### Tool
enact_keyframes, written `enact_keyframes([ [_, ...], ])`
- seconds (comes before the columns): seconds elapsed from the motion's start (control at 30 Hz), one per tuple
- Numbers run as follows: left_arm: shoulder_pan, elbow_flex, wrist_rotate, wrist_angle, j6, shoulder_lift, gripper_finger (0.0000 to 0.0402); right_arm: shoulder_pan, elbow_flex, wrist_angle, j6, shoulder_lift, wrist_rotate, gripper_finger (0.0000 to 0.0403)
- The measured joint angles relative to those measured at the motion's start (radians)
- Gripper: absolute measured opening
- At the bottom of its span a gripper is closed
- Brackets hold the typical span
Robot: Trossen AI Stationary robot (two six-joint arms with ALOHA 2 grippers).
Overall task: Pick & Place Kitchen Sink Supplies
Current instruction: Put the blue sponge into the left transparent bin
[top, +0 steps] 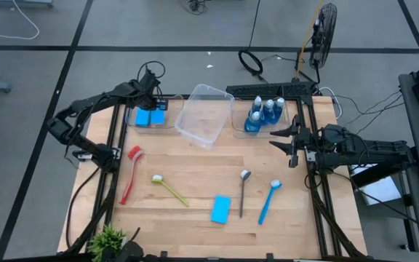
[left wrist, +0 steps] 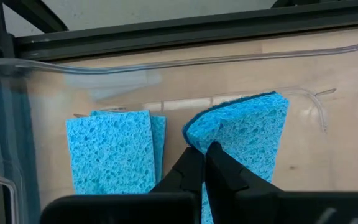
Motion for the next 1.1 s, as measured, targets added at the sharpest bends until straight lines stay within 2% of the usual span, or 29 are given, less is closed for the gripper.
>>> enact_keyframes([
  [0.37,-0.008,0.0,0.007,0.005,-0.017,0.041,0.0004,0.0,0.0,0.0,0.0,0.0,0.0,0.013],
  [0.9,-0.024,0.0,-0.043,0.002,-0.026,0.048,0.0005,0.0,0.0,0.0,-0.001,0.0,0.0,0.013],
  [1.1,-0.026,0.0,-0.059,0.002,-0.031,0.048,0.0028,0.0,0.0,0.0,0.0,0.0,0.0,0.013],
])
